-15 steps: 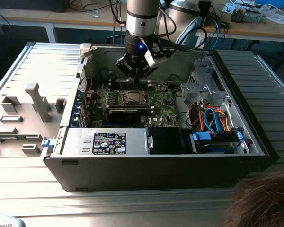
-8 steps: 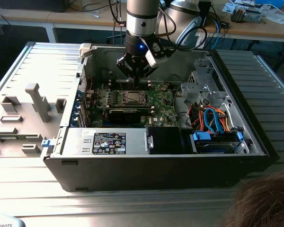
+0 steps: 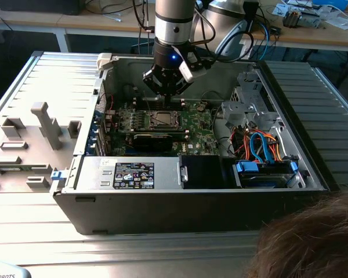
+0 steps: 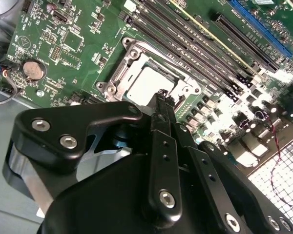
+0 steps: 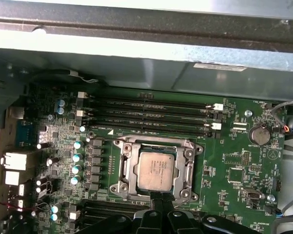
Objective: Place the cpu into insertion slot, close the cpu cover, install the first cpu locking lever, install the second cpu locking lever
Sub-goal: 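Install the first cpu locking lever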
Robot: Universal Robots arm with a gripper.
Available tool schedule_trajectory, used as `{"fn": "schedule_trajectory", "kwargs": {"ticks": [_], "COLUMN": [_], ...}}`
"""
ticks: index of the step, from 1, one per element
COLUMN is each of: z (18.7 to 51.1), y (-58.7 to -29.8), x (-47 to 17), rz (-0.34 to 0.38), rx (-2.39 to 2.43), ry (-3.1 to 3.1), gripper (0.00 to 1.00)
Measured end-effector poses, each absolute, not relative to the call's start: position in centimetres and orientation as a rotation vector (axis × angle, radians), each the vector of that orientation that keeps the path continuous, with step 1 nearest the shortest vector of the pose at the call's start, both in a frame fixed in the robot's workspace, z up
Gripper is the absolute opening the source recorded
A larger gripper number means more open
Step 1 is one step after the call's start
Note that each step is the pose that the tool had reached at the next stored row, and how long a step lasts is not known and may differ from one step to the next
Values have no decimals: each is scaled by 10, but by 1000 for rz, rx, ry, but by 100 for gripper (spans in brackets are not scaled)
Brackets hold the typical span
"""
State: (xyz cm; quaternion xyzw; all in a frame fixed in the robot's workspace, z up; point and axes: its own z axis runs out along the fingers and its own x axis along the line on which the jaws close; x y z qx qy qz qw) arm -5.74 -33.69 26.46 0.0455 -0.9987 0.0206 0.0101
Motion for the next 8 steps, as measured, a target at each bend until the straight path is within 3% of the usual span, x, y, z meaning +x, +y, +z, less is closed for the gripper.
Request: {"fn": "schedule_trajectory", "kwargs": {"ticks": [8], "z": [265], "y": [-337], "x": [-57], "rz": [65], "rx": [199], "ry": [-3115], "gripper": [11]}}
